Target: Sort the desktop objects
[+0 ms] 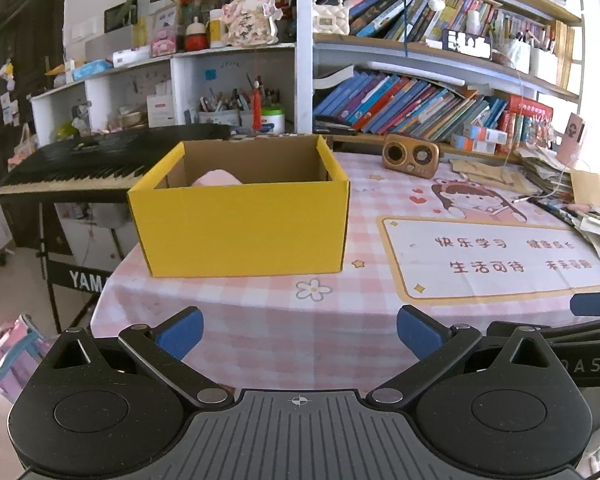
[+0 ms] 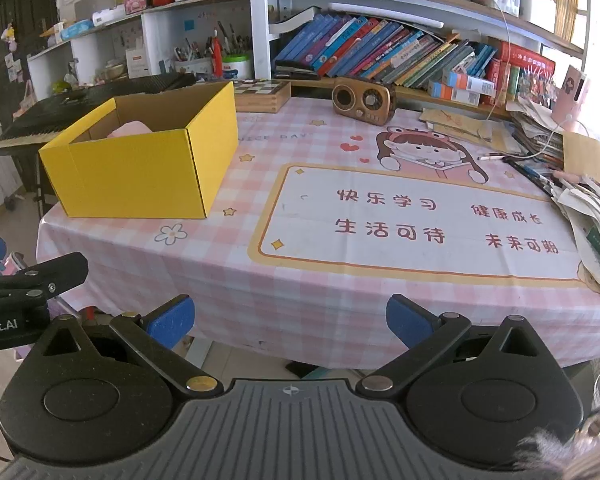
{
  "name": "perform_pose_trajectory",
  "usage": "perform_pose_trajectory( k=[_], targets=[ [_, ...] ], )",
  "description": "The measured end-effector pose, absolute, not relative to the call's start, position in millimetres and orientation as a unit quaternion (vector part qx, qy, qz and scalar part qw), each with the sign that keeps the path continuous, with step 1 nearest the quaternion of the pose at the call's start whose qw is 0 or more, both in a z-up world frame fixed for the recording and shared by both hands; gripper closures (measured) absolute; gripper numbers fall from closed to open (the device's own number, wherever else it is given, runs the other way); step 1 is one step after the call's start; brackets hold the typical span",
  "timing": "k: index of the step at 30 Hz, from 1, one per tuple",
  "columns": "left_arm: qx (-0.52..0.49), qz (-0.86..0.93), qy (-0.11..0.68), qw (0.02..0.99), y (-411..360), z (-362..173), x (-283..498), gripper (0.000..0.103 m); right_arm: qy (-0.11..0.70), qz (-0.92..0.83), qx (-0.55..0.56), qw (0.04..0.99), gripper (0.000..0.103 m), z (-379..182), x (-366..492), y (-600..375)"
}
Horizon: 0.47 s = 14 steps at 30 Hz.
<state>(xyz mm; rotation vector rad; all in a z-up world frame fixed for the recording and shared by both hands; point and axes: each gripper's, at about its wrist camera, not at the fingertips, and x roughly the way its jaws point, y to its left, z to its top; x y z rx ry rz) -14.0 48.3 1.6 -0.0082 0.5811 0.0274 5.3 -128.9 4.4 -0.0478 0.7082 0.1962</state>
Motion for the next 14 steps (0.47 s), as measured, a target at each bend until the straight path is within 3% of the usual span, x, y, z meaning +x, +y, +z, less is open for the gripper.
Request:
perform_pose_trajectory(
  k=[14],
  targets=[
    [-0.009, 0.013, 0.308, 0.951, 48, -4, -2, 0.0, 0.364, 0.093, -0.019, 0.927, 0.0, -2, 13, -131]
  ],
)
